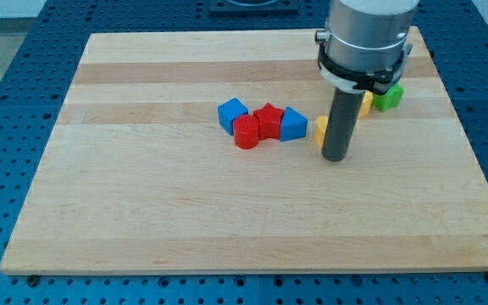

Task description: Push the yellow heart into the yellow hexagon

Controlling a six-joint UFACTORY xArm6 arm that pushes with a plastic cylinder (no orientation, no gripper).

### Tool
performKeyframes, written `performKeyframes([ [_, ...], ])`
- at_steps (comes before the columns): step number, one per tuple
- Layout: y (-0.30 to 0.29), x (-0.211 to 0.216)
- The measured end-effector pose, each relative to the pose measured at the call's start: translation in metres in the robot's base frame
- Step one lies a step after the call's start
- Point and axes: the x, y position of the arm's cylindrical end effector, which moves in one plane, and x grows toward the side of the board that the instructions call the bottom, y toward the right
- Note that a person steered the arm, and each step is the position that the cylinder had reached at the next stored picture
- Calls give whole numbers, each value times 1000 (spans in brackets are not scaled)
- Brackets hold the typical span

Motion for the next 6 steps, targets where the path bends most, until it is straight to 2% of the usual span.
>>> performKeyframes([
  [2, -30, 6],
  [6, -17, -18],
])
